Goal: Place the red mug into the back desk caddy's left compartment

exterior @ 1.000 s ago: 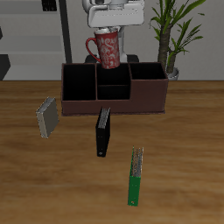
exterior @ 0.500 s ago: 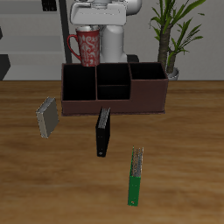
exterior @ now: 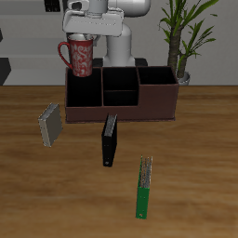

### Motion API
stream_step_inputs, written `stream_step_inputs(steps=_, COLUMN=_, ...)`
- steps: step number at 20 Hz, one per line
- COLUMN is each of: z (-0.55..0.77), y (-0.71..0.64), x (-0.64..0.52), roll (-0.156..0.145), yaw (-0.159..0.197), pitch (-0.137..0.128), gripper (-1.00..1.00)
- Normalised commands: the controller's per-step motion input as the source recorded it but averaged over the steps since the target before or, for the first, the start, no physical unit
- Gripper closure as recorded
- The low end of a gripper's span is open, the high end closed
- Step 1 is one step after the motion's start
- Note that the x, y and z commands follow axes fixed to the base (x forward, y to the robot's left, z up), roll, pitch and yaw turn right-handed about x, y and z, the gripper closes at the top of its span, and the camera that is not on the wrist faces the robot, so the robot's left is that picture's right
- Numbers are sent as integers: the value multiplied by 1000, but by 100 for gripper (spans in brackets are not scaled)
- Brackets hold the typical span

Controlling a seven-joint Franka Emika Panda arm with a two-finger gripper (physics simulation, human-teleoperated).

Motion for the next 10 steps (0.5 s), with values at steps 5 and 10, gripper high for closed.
stream_step_inputs(steps=5, z=-215, y=-21, x=-9, roll=7, yaw=-24, pitch=37, gripper=100)
stream_step_inputs(steps=10, z=-176, y=107, x=-24, roll=22, yaw=-30, pitch=28, gripper=100)
